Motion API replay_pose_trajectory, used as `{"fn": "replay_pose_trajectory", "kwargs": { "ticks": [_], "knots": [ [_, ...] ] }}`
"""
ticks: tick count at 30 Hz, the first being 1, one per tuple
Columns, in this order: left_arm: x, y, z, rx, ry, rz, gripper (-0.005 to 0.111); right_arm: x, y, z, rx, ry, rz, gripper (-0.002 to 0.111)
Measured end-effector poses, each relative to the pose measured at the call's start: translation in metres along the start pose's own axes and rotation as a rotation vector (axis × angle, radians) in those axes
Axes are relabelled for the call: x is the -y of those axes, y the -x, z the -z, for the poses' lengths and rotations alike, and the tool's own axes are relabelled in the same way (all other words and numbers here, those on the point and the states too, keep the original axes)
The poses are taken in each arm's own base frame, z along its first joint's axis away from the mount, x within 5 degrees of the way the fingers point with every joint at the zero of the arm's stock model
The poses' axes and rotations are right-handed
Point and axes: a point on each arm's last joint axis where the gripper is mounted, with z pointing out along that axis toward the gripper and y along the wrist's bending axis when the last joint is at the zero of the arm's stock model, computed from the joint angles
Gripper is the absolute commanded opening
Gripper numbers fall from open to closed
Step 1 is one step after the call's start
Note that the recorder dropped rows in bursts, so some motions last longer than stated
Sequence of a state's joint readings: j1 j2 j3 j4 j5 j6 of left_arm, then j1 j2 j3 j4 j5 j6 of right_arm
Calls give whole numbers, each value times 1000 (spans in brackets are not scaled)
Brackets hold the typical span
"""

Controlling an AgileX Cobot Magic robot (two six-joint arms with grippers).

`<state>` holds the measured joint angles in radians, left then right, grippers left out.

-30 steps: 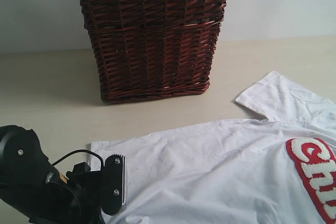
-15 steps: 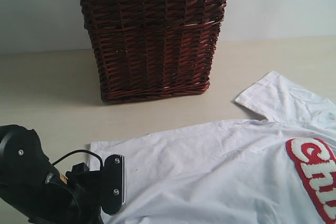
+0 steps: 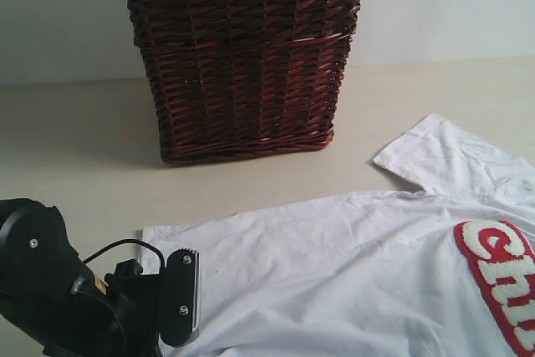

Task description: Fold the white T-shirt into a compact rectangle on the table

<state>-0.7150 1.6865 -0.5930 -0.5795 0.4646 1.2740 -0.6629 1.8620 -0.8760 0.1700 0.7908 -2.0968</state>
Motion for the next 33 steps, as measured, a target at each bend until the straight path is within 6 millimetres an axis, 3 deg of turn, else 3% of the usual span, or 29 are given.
{"fn": "replay_pose_trajectory", "kwargs": {
  "ticks": [26, 31, 33],
  "knots": [
    [-1, -2, 1, -26, 9, -24, 0, 1, 4, 0, 56, -4, -181, 0],
    [-14, -5, 13, -125, 132, -58, 0, -2, 7, 8, 50, -35, -189, 0],
    [-24, -1, 29, -167, 230, -57, 0, -5, 10, 21, 40, -70, -182, 0]
  ]
}}
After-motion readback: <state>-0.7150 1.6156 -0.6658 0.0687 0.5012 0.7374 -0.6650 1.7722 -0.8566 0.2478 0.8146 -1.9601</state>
